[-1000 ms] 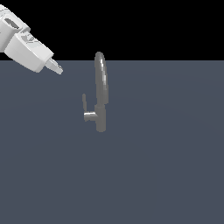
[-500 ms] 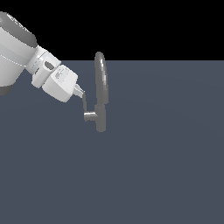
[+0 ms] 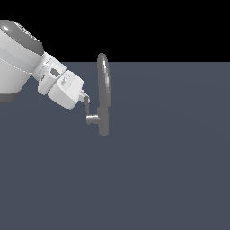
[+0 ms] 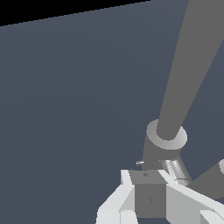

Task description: Turn on the faucet by rotating a designated handle.

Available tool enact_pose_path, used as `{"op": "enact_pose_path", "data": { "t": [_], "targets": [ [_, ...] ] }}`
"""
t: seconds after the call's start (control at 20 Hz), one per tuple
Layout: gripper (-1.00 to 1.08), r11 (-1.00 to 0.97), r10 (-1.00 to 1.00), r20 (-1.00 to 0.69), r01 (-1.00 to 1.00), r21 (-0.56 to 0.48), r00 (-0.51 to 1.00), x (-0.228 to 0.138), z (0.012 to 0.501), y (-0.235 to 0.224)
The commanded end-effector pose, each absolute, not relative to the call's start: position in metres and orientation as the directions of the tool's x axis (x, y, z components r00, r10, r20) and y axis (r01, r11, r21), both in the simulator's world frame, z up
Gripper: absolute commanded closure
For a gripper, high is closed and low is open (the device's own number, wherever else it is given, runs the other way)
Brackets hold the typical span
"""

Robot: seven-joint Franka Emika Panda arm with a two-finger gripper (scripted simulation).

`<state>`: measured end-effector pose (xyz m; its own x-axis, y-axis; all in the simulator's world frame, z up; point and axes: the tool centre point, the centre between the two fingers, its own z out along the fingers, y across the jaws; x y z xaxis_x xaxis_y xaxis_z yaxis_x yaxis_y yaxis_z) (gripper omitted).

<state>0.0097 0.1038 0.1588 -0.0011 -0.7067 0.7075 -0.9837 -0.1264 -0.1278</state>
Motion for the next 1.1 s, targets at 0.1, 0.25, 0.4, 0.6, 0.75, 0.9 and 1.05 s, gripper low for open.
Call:
{"op": "enact_pose_path", "data": {
  "t": [0.1, 0.25, 0.4, 0.6, 0.75, 0.9, 1.05],
  "targets": [
    [1.08, -0.127, -0.707, 0.707, -0.984, -0.128, 0.000, -0.003, 0.162, 0.102],
    [1.08, -0.127, -0.707, 0.707, -0.984, -0.128, 0.000, -0.012, 0.164, 0.100],
    [1.08, -0.127, -0.707, 0.707, -0.984, -0.128, 0.000, -0.022, 0.166, 0.099],
    [1.08, -0.127, -0.707, 0.707, -0.984, -0.128, -0.001, -0.031, 0.169, 0.097],
    [1.08, -0.136, -0.708, 0.707, -0.983, -0.127, 0.006, -0.033, 0.162, 0.100],
    [1.08, -0.134, -0.708, 0.707, -0.983, -0.127, 0.005, -0.042, 0.159, 0.097],
    [1.08, -0.132, -0.707, 0.707, -0.983, -0.128, 0.003, -0.052, 0.156, 0.095]
  ]
}}
